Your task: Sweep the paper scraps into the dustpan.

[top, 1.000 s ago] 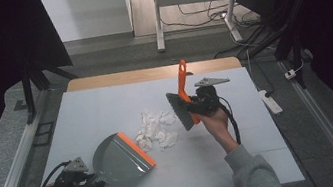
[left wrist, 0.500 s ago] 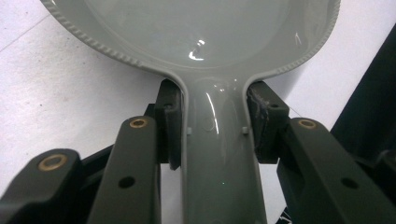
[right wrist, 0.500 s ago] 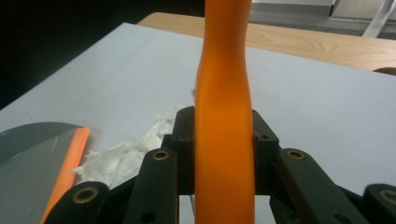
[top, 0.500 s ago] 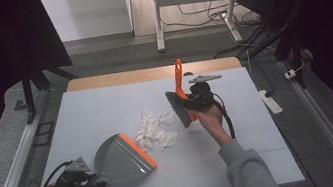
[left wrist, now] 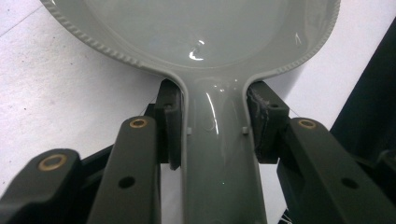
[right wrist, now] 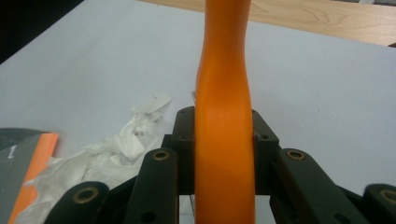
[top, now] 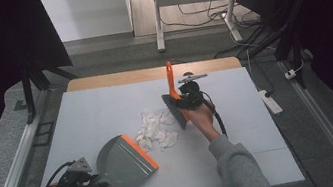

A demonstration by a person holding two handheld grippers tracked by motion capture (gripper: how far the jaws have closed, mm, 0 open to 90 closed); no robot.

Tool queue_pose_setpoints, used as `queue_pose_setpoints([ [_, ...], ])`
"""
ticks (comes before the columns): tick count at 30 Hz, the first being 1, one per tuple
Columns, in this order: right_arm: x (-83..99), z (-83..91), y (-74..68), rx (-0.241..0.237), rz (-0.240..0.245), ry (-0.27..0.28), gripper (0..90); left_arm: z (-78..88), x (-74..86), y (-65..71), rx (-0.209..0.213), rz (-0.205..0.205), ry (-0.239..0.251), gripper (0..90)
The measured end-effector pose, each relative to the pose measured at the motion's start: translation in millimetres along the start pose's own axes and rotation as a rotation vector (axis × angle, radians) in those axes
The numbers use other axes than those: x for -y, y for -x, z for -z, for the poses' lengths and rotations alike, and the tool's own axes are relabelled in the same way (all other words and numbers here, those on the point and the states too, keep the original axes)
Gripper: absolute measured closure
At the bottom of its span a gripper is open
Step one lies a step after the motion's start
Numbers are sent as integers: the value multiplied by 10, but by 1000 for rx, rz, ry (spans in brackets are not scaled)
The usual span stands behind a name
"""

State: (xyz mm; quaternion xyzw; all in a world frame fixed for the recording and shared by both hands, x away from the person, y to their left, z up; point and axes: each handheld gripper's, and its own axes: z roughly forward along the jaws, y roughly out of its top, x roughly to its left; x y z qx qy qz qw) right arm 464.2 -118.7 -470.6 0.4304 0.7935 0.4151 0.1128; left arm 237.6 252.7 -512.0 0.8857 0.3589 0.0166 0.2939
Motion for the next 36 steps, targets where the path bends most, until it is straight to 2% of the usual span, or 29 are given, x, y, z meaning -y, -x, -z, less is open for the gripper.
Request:
queue_pose_setpoints([
  [4,-23,-56,-11,21,19,-19,701,-6,-6,1,1,0,2,619],
  [9,-27,-122,-21,27,17,-36,702,-17,-11,3,3,-2,1,619],
  [14,-23,-216,-76,32,38,-59,702,-29,-19,2,2,-2,4,619],
  [16,-10,-281,-138,13,61,-80,702,-32,-22,3,1,-1,5,619],
  [20,14,-341,-215,-8,73,-94,703,-34,-24,3,1,0,4,619],
  [22,32,-393,-306,-26,95,-99,702,-37,-26,2,2,2,2,619],
  [32,44,-427,-438,-47,120,-112,702,-61,-41,-7,7,9,0,619],
  [36,93,-415,-629,-88,153,-133,702,-71,-46,-7,9,11,1,619],
])
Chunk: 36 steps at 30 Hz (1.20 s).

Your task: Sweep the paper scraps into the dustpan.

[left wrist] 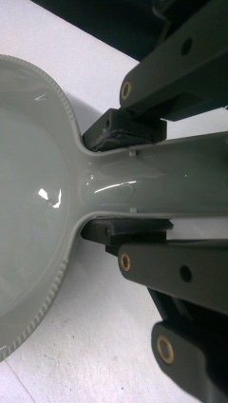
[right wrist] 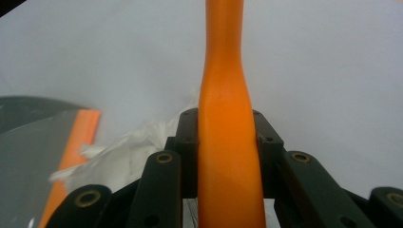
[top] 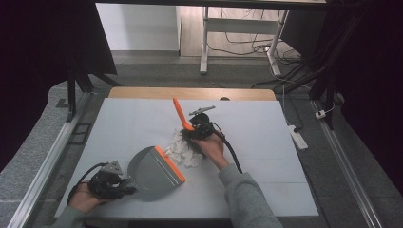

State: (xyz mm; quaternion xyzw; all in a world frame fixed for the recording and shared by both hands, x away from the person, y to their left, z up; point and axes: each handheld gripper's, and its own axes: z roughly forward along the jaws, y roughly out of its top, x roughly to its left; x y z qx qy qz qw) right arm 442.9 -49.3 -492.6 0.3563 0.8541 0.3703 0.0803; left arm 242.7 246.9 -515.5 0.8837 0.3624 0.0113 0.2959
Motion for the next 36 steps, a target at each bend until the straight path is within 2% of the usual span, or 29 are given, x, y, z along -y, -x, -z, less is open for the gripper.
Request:
queue_pose_setpoints([
  [1,0,0,0,0,0,0,702,-1,-1,-1,2,1,-1,619],
  [4,40,-14,-226,-42,54,-7,702,-5,-6,3,0,2,-3,619],
  [6,47,-13,-278,-52,69,-12,702,-6,-8,5,-1,2,-3,619],
  [8,60,-14,-373,-86,78,-8,702,-7,-9,6,-1,2,-3,619],
  [9,66,-13,-463,-120,84,-7,702,-8,-10,7,-1,1,-4,619],
  [14,65,-5,-644,-172,113,-4,701,-10,-10,6,1,2,-4,619],
  [15,56,20,-718,-196,130,7,701,-10,-9,6,2,2,-4,619],
  [16,56,20,-718,-196,130,7,701,-9,-8,6,2,2,-4,619],
  [17,32,83,-767,-209,138,29,701,-8,-8,6,2,2,-4,619],
  [20,-5,155,-766,-211,137,55,701,-5,-9,9,0,0,-4,619],
  [22,-43,244,-690,-179,141,79,701,-3,-9,11,-1,0,-4,619],
  [23,-43,244,-690,-179,141,79,701,-2,-9,12,-1,0,-4,619],
  [24,-58,303,-611,-164,119,91,701,-2,-9,13,-1,0,-3,619],
  [25,-58,303,-611,-164,119,91,701,-2,-9,13,-2,1,-3,619],
  [27,-73,357,-520,-147,101,111,701,-2,-9,13,-1,2,-4,619],
  [28,-93,414,-428,-130,88,129,701,-2,-9,13,-1,3,-4,619],
  [29,-93,414,-428,-130,88,129,701,-2,-8,13,-1,3,-4,619],
  [33,-136,474,-272,-85,72,143,701,-3,-8,11,-1,4,-4,619],
  [36,-165,451,-180,-55,65,134,701,-4,-6,10,0,5,-3,619],
])
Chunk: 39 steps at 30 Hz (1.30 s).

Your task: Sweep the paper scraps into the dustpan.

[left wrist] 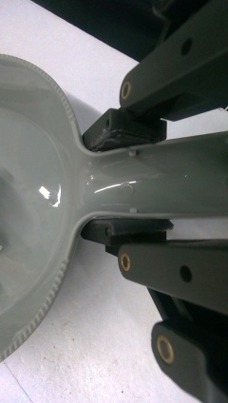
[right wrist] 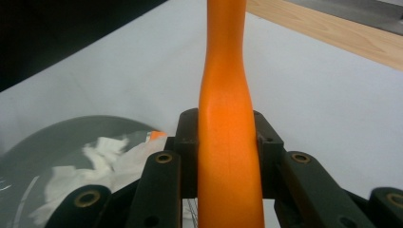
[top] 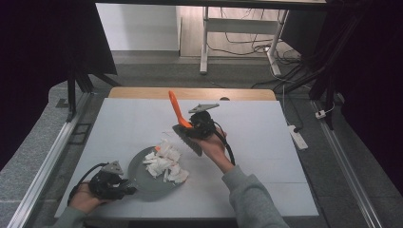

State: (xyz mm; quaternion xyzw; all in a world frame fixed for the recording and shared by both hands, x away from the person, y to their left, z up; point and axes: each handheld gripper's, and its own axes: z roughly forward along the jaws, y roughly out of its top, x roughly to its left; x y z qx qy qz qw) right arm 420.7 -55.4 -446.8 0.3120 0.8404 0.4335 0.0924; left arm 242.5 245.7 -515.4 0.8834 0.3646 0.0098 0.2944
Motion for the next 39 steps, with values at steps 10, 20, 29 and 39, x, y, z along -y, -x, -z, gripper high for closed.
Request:
queue_pose_setpoints([
  [10,-94,-330,213,37,4,-36,701,2,9,-17,6,3,2,619],
  [20,-155,-610,262,49,4,-78,701,5,22,-46,1,23,7,618],
  [29,-175,-864,322,67,-13,-138,701,6,26,-68,-5,34,11,618],
  [39,-234,-1049,138,7,-1,-232,703,4,29,-67,-5,36,14,618],
])
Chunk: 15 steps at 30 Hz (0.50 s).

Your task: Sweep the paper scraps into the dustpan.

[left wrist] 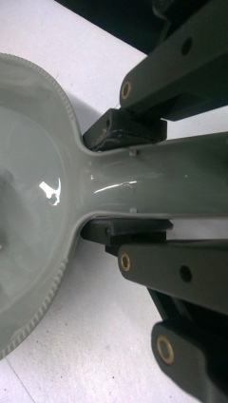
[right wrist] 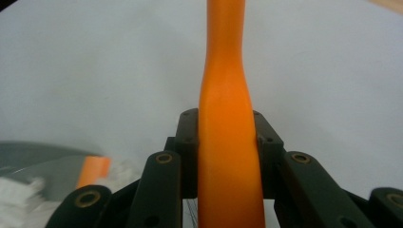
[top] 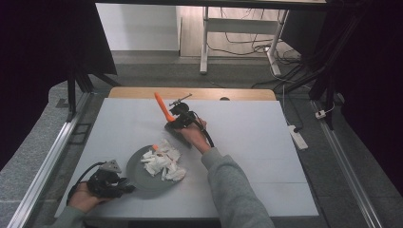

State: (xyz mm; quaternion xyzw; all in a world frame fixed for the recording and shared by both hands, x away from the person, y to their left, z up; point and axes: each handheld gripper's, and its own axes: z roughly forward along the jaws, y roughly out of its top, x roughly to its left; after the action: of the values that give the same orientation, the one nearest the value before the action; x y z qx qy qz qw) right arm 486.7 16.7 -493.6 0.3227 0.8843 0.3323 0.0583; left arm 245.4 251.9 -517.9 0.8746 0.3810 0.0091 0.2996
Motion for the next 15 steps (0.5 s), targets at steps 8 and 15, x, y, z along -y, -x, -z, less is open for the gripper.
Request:
queue_pose_setpoints([
  [8,136,79,-237,-72,65,-33,702,-9,-3,-8,-1,1,-4,618],
  [15,286,180,-417,-117,107,-28,702,-17,-9,-6,-2,7,-3,618],
])
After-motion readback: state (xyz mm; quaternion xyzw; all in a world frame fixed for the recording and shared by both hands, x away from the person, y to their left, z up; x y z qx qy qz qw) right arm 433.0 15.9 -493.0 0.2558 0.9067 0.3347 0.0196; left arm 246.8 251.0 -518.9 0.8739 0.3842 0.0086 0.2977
